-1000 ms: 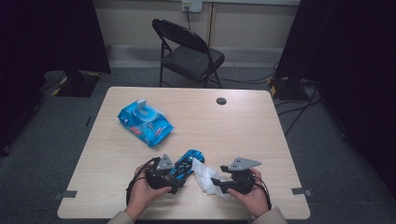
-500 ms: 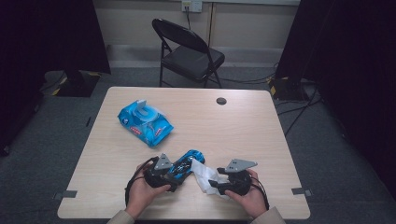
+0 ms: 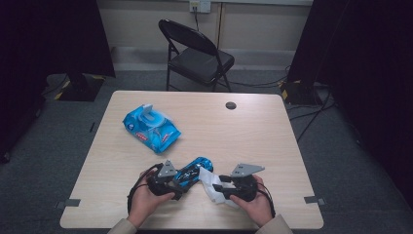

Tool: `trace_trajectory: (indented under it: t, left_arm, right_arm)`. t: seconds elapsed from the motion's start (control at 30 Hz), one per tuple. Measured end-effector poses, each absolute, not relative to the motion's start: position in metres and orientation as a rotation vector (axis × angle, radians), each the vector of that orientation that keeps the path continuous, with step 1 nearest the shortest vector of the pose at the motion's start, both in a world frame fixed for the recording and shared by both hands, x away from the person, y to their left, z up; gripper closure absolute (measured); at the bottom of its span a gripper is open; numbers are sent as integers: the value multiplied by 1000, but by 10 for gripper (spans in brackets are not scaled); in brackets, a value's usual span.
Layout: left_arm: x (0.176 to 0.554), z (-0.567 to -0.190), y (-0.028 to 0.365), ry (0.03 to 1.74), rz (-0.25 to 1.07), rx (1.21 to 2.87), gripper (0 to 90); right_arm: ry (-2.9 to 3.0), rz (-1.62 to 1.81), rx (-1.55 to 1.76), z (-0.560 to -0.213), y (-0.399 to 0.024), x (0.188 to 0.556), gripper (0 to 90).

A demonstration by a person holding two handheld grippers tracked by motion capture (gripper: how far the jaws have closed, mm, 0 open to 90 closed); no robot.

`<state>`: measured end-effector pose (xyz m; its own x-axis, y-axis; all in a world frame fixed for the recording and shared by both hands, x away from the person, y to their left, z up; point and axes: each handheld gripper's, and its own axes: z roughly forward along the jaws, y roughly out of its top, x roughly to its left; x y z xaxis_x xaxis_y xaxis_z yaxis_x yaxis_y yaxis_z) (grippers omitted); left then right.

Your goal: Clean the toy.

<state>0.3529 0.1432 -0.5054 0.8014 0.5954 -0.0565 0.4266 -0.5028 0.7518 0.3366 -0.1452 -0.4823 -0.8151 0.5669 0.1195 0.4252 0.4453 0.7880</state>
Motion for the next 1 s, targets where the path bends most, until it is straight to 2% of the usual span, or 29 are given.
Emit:
trace_trajectory:
  t: [0.2, 0.27, 0.4, 0.57, 0.63, 0.8, 0.87, 1.0]
  left_arm:
    - [353, -505, 143, 748, 267, 2179, 239]
    - [354, -505, 144, 744, 262, 2178, 239]
    - [355, -505, 144, 735, 262, 2182, 238]
    - [355, -505, 144, 736, 263, 2181, 238]
    - [354, -505, 144, 732, 268, 2186, 238]
    - [353, -506, 142, 725, 291, 2200, 234]
    - [352, -506, 141, 724, 304, 2206, 234]
    - [352, -506, 141, 724, 303, 2206, 232]
  right_arm:
    - [2614, 1130, 758, -497, -132, 331, 517]
    - [2598, 1168, 782, -493, -135, 331, 476]
    - [2567, 1163, 788, -483, -145, 326, 474]
    - [2605, 1101, 813, -497, -150, 325, 490]
    - [2595, 1118, 845, -497, -153, 326, 537]
    - [2538, 1112, 892, -499, -156, 327, 774]
    - [2544, 1099, 893, -498, -154, 328, 820]
    - [2540, 1085, 925, -497, -151, 328, 846]
